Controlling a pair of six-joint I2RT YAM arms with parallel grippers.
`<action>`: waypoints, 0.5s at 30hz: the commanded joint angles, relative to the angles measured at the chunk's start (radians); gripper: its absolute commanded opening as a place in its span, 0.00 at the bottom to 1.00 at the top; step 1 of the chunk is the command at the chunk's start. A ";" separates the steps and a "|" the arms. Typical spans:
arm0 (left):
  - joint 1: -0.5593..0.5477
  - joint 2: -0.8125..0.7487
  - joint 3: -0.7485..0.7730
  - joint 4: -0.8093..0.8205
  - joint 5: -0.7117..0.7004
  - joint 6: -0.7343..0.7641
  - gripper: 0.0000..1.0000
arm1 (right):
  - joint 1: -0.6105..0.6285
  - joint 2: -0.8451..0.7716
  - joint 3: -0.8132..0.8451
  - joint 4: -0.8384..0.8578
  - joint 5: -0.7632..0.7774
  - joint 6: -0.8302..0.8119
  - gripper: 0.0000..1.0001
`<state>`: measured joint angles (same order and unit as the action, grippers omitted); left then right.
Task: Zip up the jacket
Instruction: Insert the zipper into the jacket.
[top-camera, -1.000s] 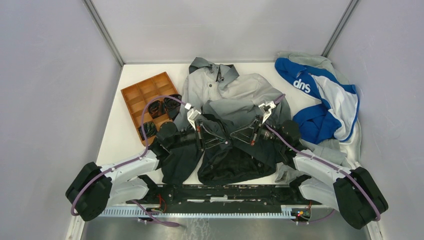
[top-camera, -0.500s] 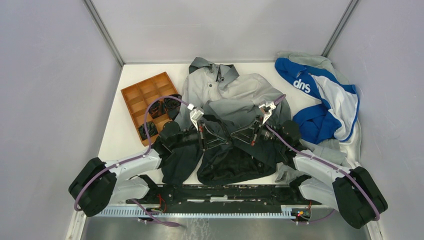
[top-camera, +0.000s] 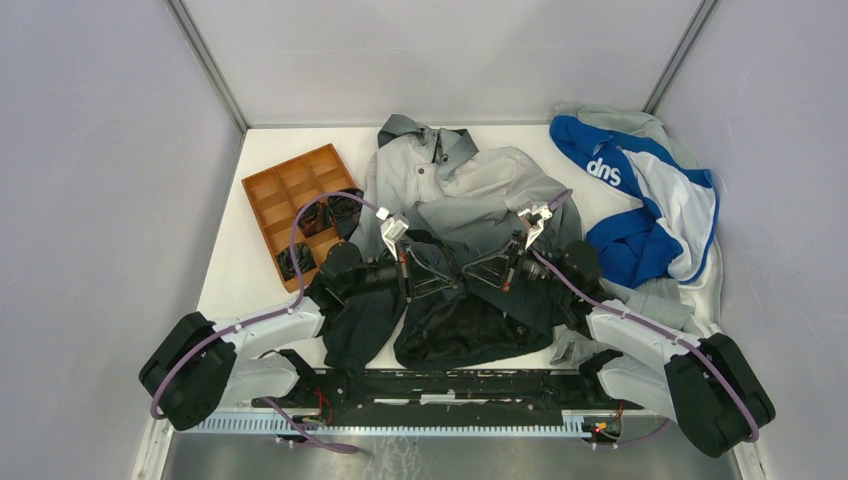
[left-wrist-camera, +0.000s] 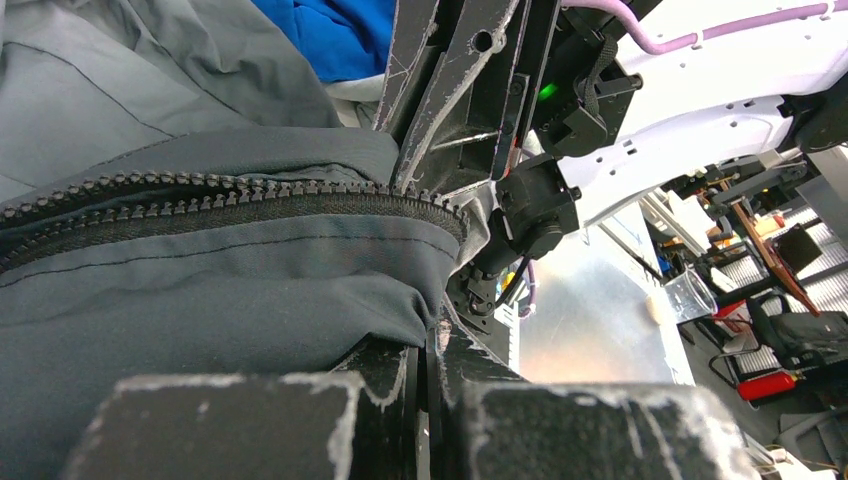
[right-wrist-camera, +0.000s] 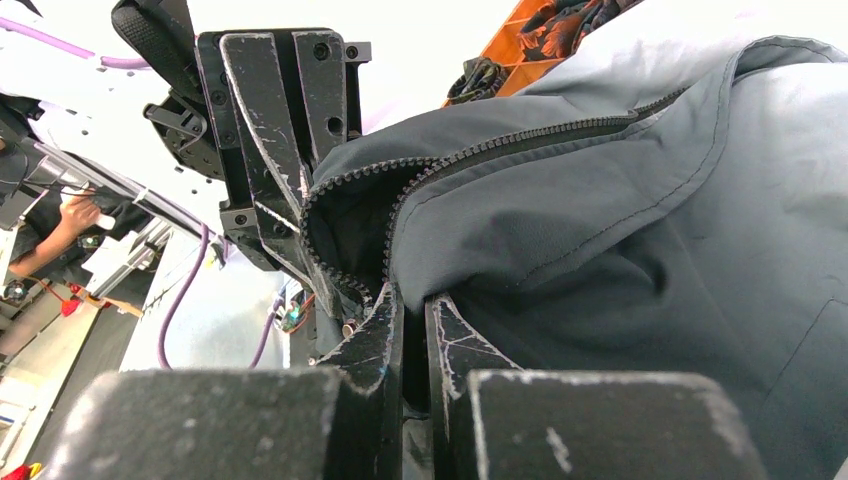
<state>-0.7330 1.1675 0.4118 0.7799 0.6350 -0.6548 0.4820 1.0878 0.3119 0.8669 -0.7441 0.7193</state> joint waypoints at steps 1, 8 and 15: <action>-0.014 0.006 -0.004 0.018 0.038 -0.028 0.02 | -0.009 -0.001 0.006 0.065 0.018 -0.017 0.00; -0.014 0.004 -0.008 0.018 0.039 -0.029 0.02 | -0.016 -0.002 0.004 0.060 0.018 -0.017 0.00; -0.014 0.004 -0.005 0.013 0.038 -0.028 0.02 | -0.018 -0.001 0.011 0.052 0.016 -0.040 0.00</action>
<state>-0.7326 1.1679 0.4118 0.7803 0.6346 -0.6655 0.4747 1.0878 0.3119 0.8661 -0.7551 0.7105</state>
